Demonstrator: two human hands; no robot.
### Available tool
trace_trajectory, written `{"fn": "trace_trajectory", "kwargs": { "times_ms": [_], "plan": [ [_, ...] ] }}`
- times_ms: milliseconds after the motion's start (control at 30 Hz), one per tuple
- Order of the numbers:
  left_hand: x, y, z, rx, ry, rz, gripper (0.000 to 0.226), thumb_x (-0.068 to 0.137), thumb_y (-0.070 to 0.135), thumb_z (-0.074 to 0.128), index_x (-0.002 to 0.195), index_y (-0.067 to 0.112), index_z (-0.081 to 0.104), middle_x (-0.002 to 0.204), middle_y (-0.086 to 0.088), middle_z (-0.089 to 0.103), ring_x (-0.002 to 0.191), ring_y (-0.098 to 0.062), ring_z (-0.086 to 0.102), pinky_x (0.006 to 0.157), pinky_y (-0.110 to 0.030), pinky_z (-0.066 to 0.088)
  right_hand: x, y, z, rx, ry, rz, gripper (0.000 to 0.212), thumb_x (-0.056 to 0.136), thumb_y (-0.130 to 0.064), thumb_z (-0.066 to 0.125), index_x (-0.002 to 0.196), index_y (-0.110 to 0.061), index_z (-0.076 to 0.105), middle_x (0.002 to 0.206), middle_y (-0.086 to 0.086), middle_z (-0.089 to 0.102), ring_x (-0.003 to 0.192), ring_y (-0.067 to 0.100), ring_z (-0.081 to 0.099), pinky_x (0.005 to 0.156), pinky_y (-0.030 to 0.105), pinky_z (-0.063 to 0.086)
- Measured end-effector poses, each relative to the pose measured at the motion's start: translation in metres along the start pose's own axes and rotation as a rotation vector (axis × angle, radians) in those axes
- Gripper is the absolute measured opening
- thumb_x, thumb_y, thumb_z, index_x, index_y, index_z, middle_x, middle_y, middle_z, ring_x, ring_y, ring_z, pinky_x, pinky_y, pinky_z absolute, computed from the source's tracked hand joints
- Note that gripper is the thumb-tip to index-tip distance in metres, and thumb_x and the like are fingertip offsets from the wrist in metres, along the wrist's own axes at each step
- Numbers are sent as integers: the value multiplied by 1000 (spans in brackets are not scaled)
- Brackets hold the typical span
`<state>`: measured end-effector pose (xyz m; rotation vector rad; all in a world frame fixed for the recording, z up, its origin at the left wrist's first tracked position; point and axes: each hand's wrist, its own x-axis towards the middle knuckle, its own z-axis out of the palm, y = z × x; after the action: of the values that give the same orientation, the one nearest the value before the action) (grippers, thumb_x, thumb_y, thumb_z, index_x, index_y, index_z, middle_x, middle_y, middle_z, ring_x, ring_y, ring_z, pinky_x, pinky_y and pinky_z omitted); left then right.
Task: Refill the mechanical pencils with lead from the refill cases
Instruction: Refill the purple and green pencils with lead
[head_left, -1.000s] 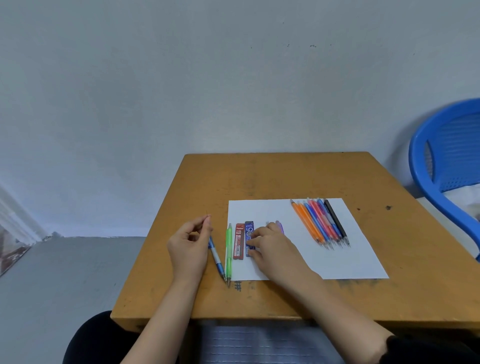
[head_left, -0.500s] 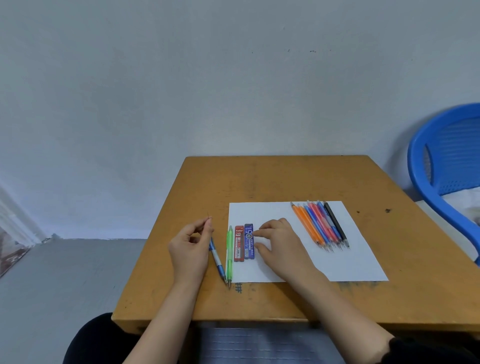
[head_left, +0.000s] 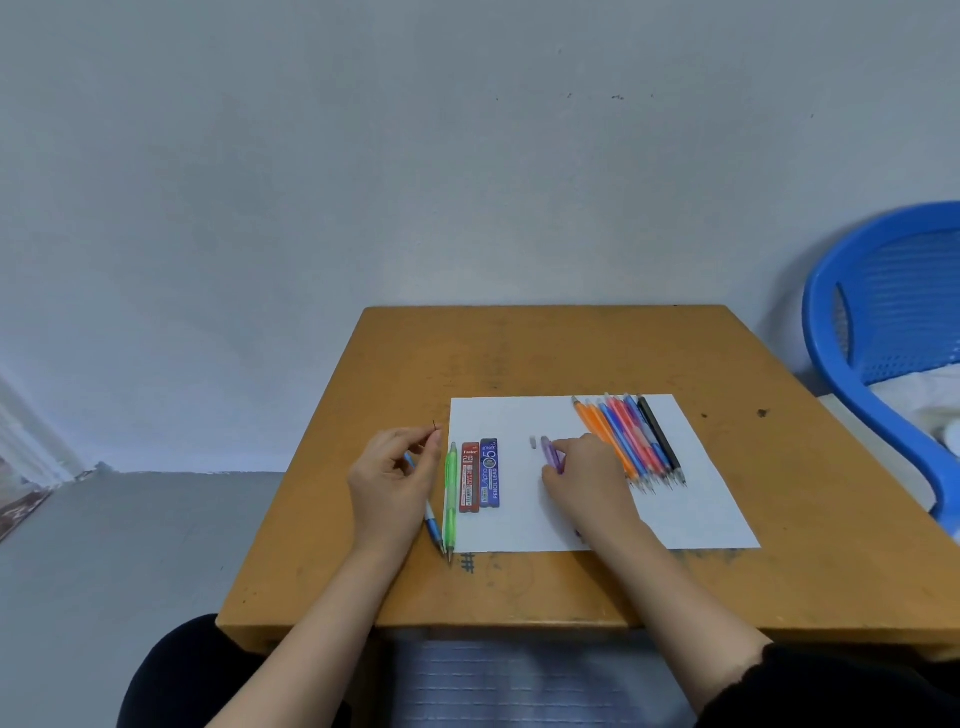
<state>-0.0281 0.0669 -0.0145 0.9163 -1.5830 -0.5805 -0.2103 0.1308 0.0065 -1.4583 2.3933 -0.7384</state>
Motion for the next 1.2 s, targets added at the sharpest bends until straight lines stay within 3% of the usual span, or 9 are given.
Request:
{"fn": "trace_trajectory", "kwargs": {
  "times_ms": [67,167,267,333,433,700,900,1067,1200],
  "plan": [
    [2,5,2,-24,0,-34,17,83,7,72,92,21,72,85,10,69,78,-7,61,61,-12,45,2,1,0,4,-1,10,14,92,-15,54,92,-8,65,85,5,55,81,17,54,56,14,29],
    [5,12,7,-74,-9,-95,21,83,7,72,91,27,71,87,11,70,77,-5,62,62,-12,46,7,3,0,49,24,28,33,89,-10,54,58,-13,44,59,0,38,56,10,38,48,18,20],
    [9,13,10,-118,-2,-121,25,83,6,72,88,31,71,86,12,71,74,-10,62,62,-17,49,11,1,-2,74,26,11,12,86,-12,56,83,-8,66,66,4,49,64,18,49,49,20,29],
    [11,10,11,-157,3,-163,25,82,6,73,85,31,72,82,15,72,72,-9,62,65,-20,51,14,0,-4,70,48,-38,27,88,-14,56,111,-6,67,87,7,57,74,18,54,57,23,40],
    [15,3,8,-192,12,-206,24,82,6,73,84,29,72,83,18,72,73,-4,62,69,-19,51,17,-5,-8,99,114,-146,39,89,-15,55,128,-11,59,93,2,51,82,13,49,60,18,36],
    [20,-6,3,-186,-5,-210,14,83,7,72,89,19,75,86,10,73,83,-12,65,74,-21,53,29,-17,-4,255,291,-437,27,85,-1,61,110,-6,70,87,-3,50,74,5,46,64,5,38],
    [24,-1,3,-501,48,-436,11,83,4,67,89,13,71,84,1,75,87,-10,71,71,-14,51,36,-11,19,241,326,-553,26,84,3,61,108,-3,70,97,8,64,85,9,54,74,0,37],
    [26,-1,5,-561,31,-498,11,84,5,66,91,11,69,83,1,76,86,-11,71,72,-15,52,37,0,31,212,284,-578,28,83,3,63,109,-4,70,97,8,68,87,15,62,77,10,41],
    [27,-2,7,-630,-14,-533,18,74,14,68,91,9,68,84,-1,76,85,-12,71,73,-17,53,41,4,30,234,332,-590,29,79,5,65,106,-4,71,95,9,69,85,15,61,80,9,39]
  ]
}}
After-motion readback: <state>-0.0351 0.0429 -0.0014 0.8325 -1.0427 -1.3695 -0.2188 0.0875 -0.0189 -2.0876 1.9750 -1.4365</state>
